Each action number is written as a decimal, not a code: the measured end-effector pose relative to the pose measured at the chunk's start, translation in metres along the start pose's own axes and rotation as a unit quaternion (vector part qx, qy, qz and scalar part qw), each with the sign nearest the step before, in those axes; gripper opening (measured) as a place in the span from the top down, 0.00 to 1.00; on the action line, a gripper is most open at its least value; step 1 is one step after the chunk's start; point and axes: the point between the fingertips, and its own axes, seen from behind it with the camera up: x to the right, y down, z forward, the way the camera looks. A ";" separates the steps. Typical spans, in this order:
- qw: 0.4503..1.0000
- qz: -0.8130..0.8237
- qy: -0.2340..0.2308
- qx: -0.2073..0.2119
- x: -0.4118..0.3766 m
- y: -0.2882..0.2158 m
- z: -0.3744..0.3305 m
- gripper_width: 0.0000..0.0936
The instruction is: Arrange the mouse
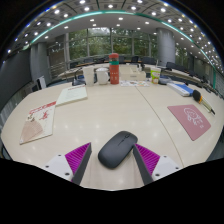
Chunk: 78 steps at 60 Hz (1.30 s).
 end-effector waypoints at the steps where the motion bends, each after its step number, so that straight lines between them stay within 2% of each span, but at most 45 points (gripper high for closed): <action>1: 1.000 0.000 0.000 -0.001 -0.001 -0.002 0.003 0.09; 10: 1.000 -0.001 -0.003 -0.003 -0.008 -0.015 0.022 0.14; 15: 1.000 -0.014 0.005 -0.003 -0.009 -0.019 0.032 0.27; 20: 0.999 -0.028 0.021 -0.006 -0.003 -0.019 0.040 0.45; 35: 0.999 -0.039 0.010 -0.023 -0.004 -0.022 0.045 0.63; 44: 0.999 -0.043 -0.015 -0.017 -0.005 -0.042 0.032 0.63; 54: 0.997 -0.016 -0.054 0.060 0.023 -0.143 -0.027 0.63; 63: 0.990 -0.015 -0.053 0.132 0.115 -0.235 -0.070 0.63; 70: 0.990 -0.014 -0.029 0.135 0.211 -0.258 -0.057 0.64; 78: 0.994 -0.029 -0.010 0.102 0.307 -0.227 -0.010 0.64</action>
